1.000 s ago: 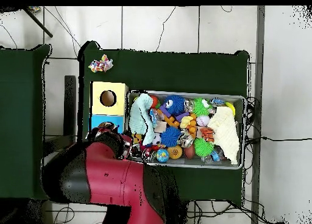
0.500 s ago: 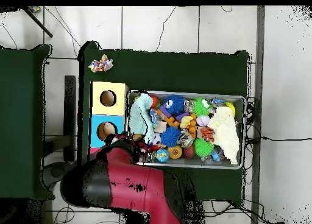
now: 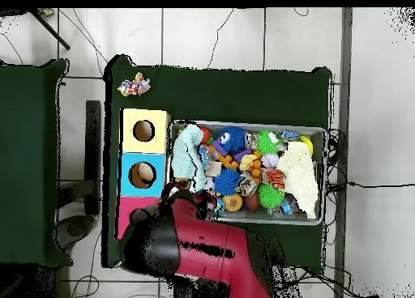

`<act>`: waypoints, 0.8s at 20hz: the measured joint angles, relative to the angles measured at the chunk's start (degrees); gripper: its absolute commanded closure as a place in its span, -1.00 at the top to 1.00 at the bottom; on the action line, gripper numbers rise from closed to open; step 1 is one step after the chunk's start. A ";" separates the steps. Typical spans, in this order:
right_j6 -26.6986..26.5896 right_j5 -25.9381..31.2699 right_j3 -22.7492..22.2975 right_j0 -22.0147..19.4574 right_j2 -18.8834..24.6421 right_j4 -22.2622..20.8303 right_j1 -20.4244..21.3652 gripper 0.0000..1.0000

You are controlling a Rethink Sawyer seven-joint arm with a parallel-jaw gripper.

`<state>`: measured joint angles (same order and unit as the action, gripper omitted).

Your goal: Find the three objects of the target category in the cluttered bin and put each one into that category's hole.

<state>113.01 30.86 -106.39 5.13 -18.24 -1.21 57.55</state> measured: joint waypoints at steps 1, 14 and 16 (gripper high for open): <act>0.00 0.00 -0.13 -0.58 0.39 -0.13 0.06 1.00; 0.00 -4.04 -4.45 -11.91 7.77 -4.80 0.32 1.00; 0.00 -5.24 -5.13 -12.65 8.57 -5.43 0.09 1.00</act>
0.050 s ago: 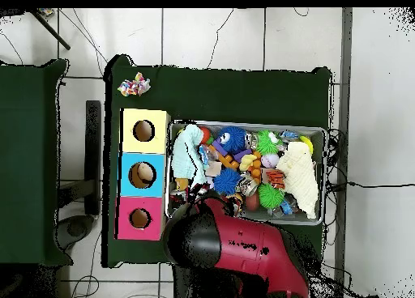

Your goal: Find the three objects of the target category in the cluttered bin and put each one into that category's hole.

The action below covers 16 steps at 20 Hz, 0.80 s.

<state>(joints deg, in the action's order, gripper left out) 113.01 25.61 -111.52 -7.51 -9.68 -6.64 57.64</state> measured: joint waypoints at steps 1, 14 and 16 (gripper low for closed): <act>0.00 -0.63 -0.36 -0.37 0.43 -0.31 -0.13 1.00; 0.00 -8.71 -1.23 -4.20 4.37 -4.75 -4.55 1.00; 0.00 -10.42 -1.24 -4.89 5.07 -5.79 -5.82 1.00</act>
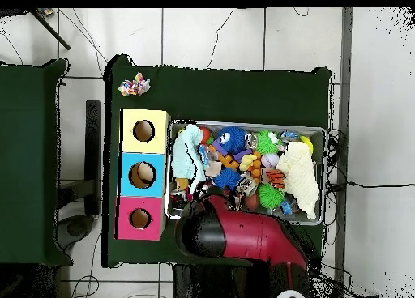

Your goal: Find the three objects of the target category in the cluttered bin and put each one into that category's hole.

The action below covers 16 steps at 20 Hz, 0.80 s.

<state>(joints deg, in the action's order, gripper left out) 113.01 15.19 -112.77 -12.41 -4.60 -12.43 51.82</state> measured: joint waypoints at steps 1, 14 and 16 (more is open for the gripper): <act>0.00 -0.63 0.00 -0.12 0.12 -0.40 -0.50 1.00; 0.00 -4.02 -0.11 -0.20 0.14 -3.02 -4.13 1.00; 0.00 -4.14 -0.11 -0.20 0.15 -3.02 -4.37 1.00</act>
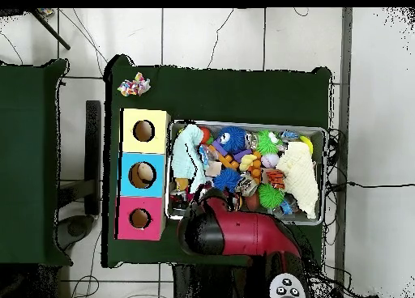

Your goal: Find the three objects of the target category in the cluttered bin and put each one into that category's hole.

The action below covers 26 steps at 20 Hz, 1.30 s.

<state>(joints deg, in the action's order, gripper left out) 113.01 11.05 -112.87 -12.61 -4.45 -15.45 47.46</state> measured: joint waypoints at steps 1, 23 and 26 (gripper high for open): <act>0.00 -0.15 0.00 0.01 0.00 0.00 -0.26 1.00; 0.00 -1.64 0.00 0.34 0.00 0.00 -1.16 1.00; 0.00 -1.64 0.00 0.54 0.00 0.00 -1.19 1.00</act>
<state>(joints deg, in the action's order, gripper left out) 113.01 9.41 -112.87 -12.06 -4.45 -15.45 46.27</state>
